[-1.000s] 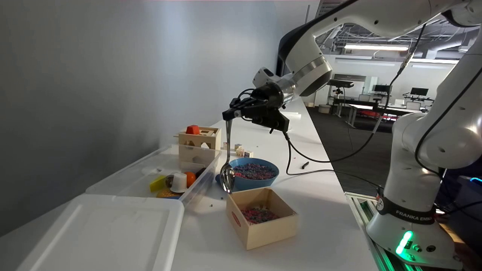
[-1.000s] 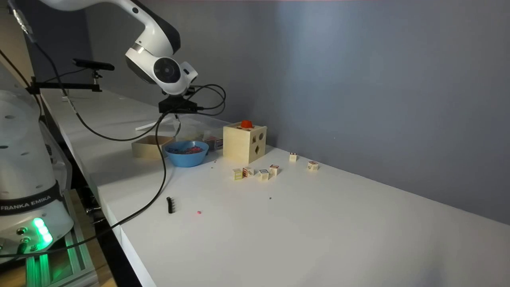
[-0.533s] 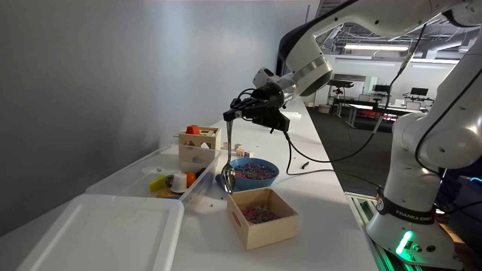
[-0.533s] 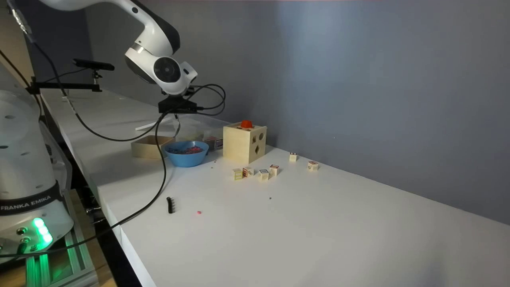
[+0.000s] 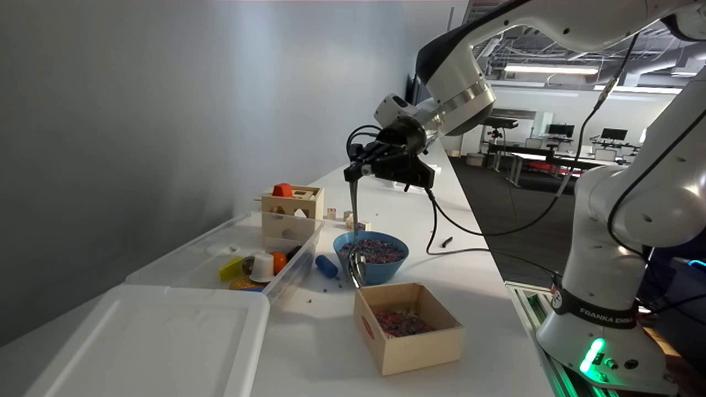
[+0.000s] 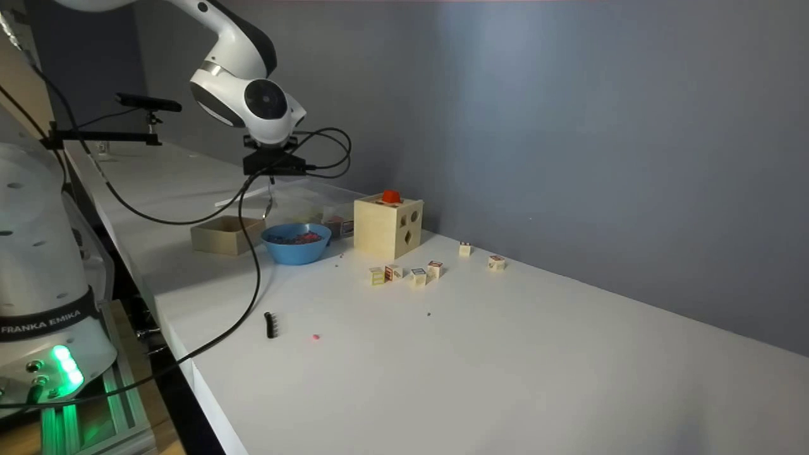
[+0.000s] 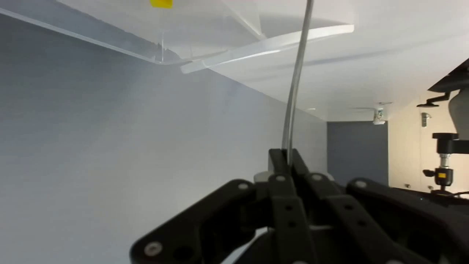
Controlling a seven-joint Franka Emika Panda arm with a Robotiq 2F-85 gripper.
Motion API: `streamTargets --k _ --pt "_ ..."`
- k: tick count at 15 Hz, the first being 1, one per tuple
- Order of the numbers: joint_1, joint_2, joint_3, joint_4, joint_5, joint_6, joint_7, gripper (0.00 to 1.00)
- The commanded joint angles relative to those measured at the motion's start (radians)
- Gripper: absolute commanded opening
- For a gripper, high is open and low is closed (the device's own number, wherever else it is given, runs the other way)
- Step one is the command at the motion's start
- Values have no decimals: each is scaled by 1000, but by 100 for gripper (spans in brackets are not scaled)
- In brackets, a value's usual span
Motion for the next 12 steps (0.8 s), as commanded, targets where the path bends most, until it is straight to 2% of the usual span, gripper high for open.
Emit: streamTargets --k 1,3,4,8,12 --pt "-15 -116 -21 -61 -112 -45 61 1" --pt "-18 -142 -36 -73 -109 -42 55 1" --pt "-26 -155 -30 -83 -46 33 25 1" --pt "-62 -198 -71 -92 78 109 5 1" --pt "-129 -230 -56 -101 136 267 37 1"
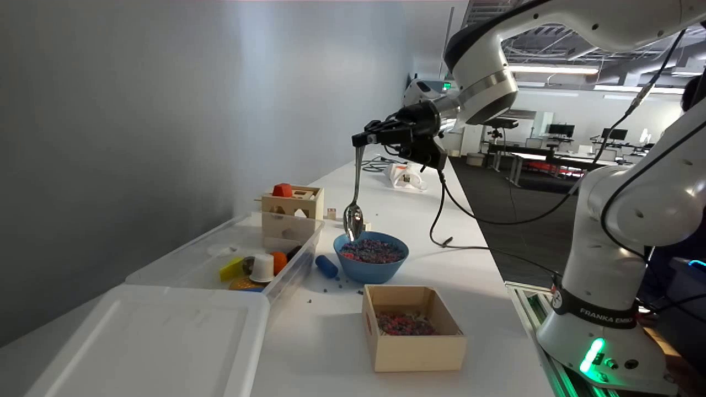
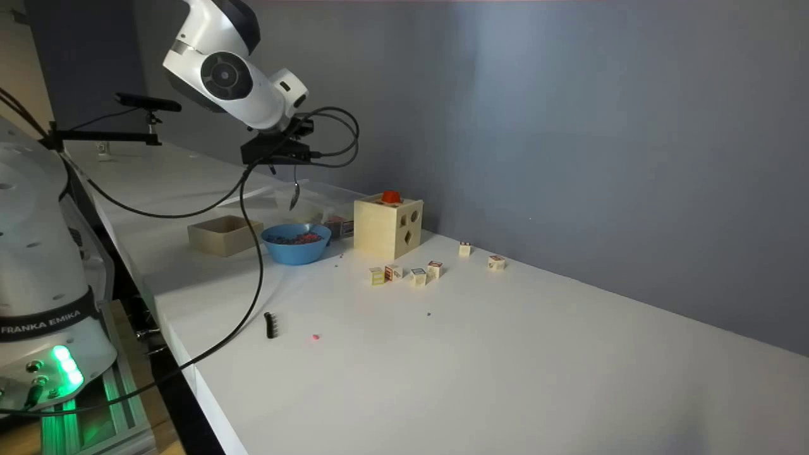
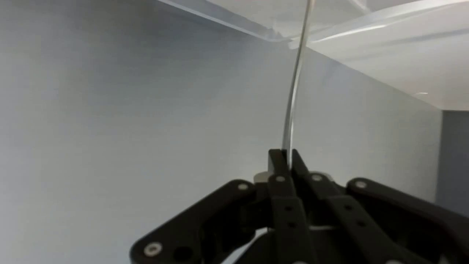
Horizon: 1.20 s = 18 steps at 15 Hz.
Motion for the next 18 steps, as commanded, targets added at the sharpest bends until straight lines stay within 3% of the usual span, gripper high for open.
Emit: streamTargets --k 1,4,7,13,14,16,18 --pt "-59 -63 10 -39 61 139 -4 1" --pt "-85 4 -27 -40 120 190 -9 1" --pt "-97 115 -100 -43 159 89 9 1" --pt "-100 282 -124 -45 224 31 53 1" --pt "-93 287 -119 -50 254 9 55 29" --pt "-88 240 -92 -53 310 24 40 37" --pt "-86 139 -29 -49 347 152 -7 49"
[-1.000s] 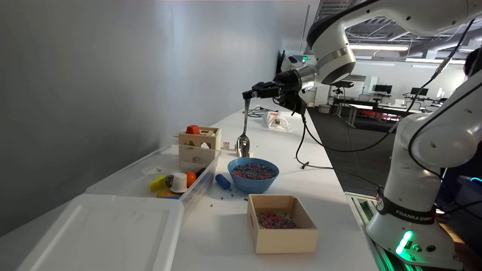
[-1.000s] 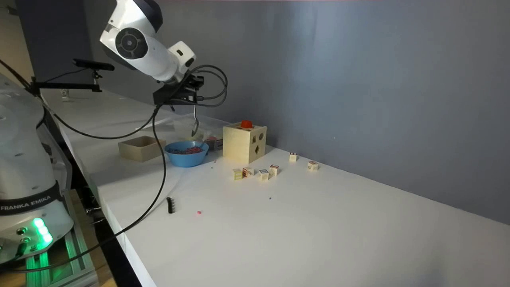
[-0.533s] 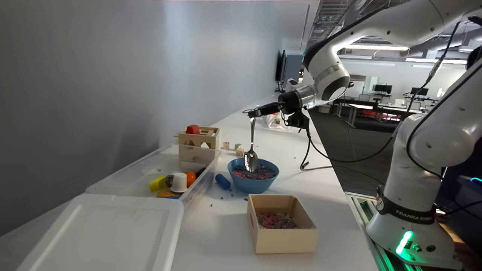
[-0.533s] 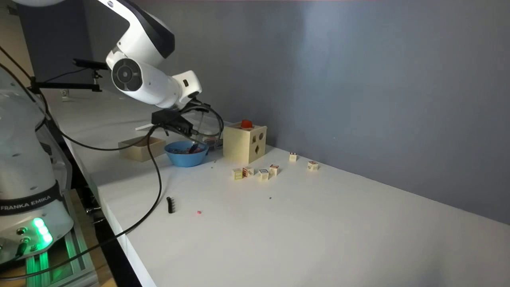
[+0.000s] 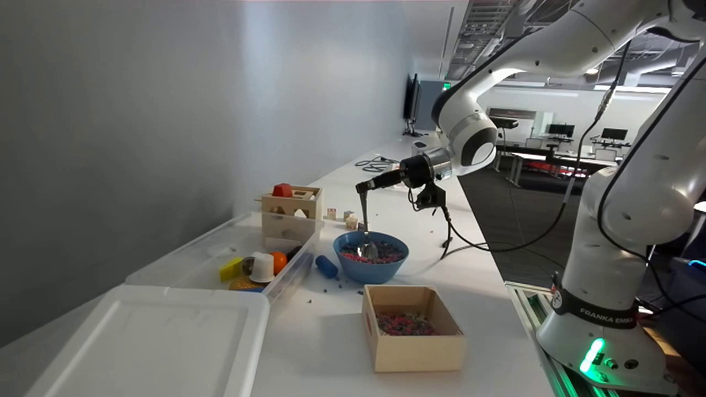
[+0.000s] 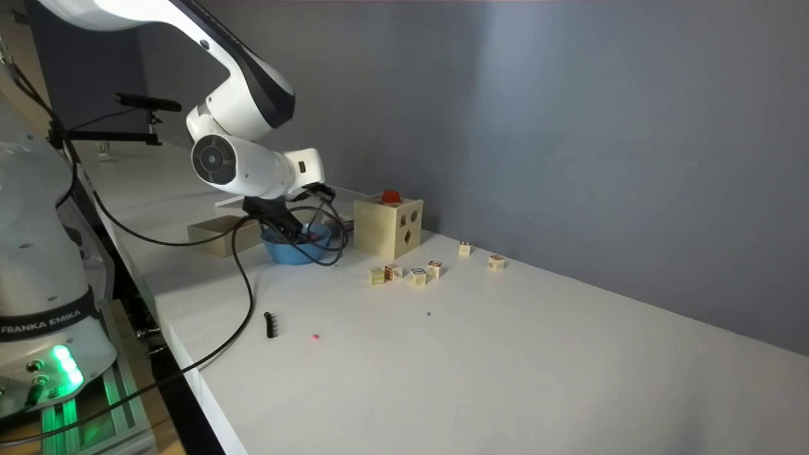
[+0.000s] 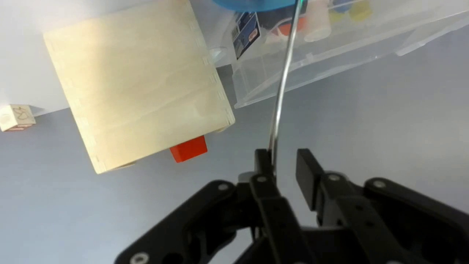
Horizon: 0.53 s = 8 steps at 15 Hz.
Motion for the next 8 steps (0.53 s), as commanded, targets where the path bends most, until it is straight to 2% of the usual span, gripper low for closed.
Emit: streamTargets --k 1,3,4,6,7,8 --pt "9 -209 99 -35 61 183 -32 57" --pt "10 -294 172 -63 82 324 -45 71" --pt "14 -286 219 2 74 409 -6 78" --pt "32 -385 303 -12 94 573 6 92" --pt "39 -482 349 -65 120 639 -9 98" --pt "62 -503 395 -47 159 712 -38 100"
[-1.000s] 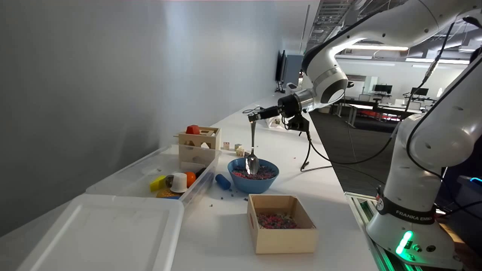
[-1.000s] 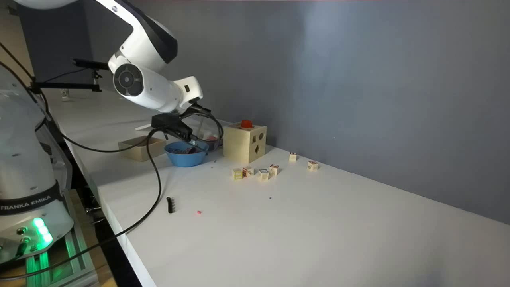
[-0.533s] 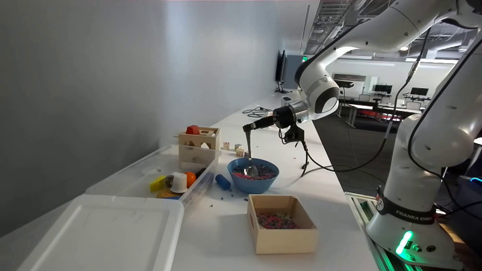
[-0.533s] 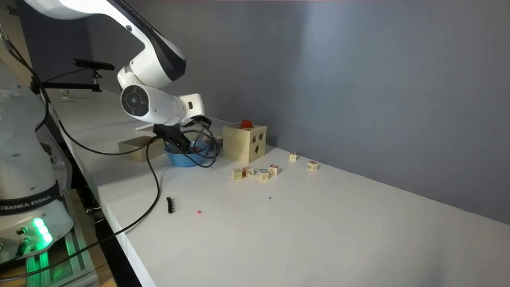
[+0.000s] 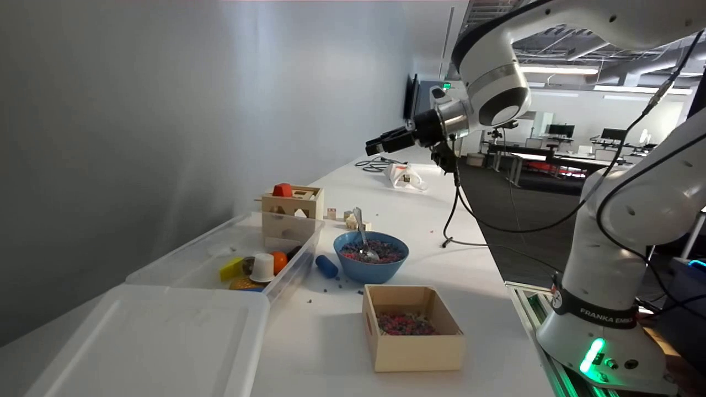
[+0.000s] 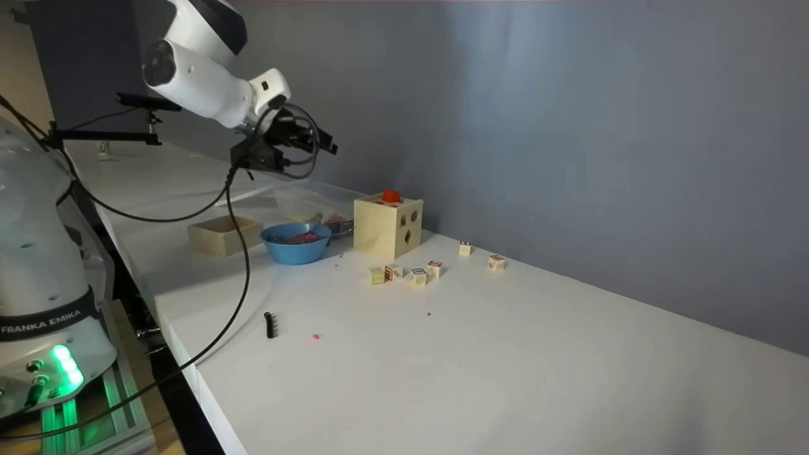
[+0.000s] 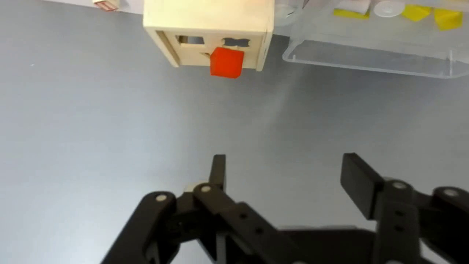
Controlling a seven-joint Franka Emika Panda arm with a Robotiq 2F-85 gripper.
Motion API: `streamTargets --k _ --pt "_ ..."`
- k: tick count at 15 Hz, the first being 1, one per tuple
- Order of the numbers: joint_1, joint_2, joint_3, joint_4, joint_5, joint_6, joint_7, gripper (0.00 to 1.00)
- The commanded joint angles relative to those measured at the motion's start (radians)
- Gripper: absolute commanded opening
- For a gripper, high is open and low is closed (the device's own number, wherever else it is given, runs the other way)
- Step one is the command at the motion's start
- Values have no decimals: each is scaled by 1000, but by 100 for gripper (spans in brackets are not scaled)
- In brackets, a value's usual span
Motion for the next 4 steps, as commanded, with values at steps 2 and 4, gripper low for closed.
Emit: streamTargets --k 2,4 --pt "158 -132 174 -7 96 350 -12 100" --pt "100 -132 155 -6 69 268 3 100"
